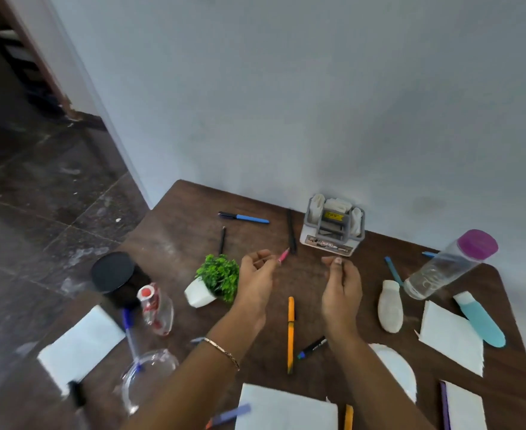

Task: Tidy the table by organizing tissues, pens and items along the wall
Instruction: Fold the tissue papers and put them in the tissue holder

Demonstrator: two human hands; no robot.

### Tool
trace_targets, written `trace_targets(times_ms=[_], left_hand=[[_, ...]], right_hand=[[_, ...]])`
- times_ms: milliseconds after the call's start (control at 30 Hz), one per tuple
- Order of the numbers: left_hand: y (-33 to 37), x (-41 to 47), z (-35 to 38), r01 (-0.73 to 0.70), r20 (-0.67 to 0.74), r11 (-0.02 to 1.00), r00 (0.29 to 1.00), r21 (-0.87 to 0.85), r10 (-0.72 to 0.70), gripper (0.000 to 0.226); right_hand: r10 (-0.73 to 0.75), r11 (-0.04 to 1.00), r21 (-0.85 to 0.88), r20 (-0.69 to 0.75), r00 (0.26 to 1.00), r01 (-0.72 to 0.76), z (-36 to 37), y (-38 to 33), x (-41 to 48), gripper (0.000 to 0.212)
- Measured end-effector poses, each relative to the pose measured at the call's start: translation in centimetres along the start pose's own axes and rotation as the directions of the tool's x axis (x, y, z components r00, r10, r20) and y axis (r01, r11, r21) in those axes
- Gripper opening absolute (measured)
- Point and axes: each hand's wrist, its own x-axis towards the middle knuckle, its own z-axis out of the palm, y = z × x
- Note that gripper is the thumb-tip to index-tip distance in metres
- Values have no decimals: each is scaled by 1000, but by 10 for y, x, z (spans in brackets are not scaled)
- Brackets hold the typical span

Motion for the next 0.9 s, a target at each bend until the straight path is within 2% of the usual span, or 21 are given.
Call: trace_targets(times_ms=[133,333,433,600,667,767,833,900], left_hand=[[-8,-33,-48,-34,-91,999,995,-32,31,19],[-27,-66,-137,-99,-318,993,945,-65,73,19],[-27,-72,-187,-92,-462,996,883,1,82,14],[-28,-47,-278,66,-494,971,867,231,59,9],[-25,-32,-307,132,-523,899,844,417,118,17],[-21,-10,-341,251,-532,698,818,671,218,41],[-18,0,-353,287,-490,562,835,776,251,55],[-14,10,-362,292,-430,430,862,854,268,64]], right_hand=[[-64,998,17,200,978,62,20,-5,-62,24],[-132,990,11,462,877,143,57,4,-121,19],[-97,992,2,635,766,124,77,5,-143,14],[-51,976,-61,870,490,211,110,-8,-172,14],[-14,956,-103,919,394,274,121,-13,-180,17],[56,912,-161,960,273,377,137,-19,-186,28],[80,894,-157,978,194,420,145,-23,-189,34],[100,879,-157,984,147,450,154,-24,-191,35]])
